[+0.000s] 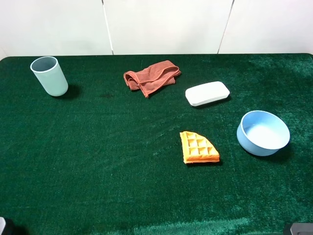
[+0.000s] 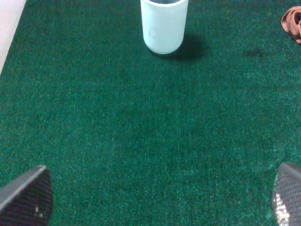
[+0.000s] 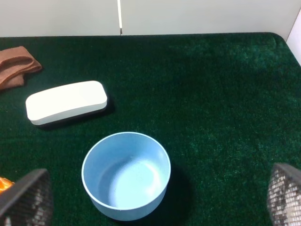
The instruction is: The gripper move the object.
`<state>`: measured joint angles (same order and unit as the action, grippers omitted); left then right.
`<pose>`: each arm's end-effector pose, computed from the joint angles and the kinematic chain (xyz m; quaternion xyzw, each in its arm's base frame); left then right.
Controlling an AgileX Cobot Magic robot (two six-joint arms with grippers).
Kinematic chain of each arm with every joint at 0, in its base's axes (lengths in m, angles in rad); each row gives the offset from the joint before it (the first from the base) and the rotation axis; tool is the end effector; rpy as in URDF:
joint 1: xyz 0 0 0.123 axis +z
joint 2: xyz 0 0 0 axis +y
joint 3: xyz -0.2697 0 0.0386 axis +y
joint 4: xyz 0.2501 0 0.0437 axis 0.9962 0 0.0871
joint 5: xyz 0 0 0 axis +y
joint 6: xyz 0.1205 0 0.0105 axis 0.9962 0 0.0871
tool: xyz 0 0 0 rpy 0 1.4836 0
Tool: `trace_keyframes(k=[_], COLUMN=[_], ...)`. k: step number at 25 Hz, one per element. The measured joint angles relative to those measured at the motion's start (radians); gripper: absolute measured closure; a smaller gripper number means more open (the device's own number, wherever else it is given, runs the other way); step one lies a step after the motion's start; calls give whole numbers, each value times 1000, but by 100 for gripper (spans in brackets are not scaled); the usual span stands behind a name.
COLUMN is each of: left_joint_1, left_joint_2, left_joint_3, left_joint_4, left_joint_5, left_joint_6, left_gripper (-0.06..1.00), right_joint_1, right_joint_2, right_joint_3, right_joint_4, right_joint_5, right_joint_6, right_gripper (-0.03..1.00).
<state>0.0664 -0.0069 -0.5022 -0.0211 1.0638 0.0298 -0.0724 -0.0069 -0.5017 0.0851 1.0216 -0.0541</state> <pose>0.0351 0.0001 0.2653 -0.0151 0.8515 0.0147 0.5240 0.0377 0.0061 0.2700 0.0067 0.8398 0.0082 0.5428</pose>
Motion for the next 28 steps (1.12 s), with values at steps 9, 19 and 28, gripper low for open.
trace_keyframes(k=[9,19,28], left_joint_1=[0,0,0], left_joint_2=[0,0,0], left_joint_3=[0,0,0], left_joint_4=[0,0,0], left_joint_5=[0,0,0], left_joint_6=[0,0,0], left_gripper=[2,2,2], right_joint_1=[0,0,0], right_joint_2=[0,0,0], right_joint_3=[0,0,0], right_joint_4=[0,0,0], right_joint_5=[0,0,0], right_joint_6=[0,0,-3], right_gripper=[27,27,27])
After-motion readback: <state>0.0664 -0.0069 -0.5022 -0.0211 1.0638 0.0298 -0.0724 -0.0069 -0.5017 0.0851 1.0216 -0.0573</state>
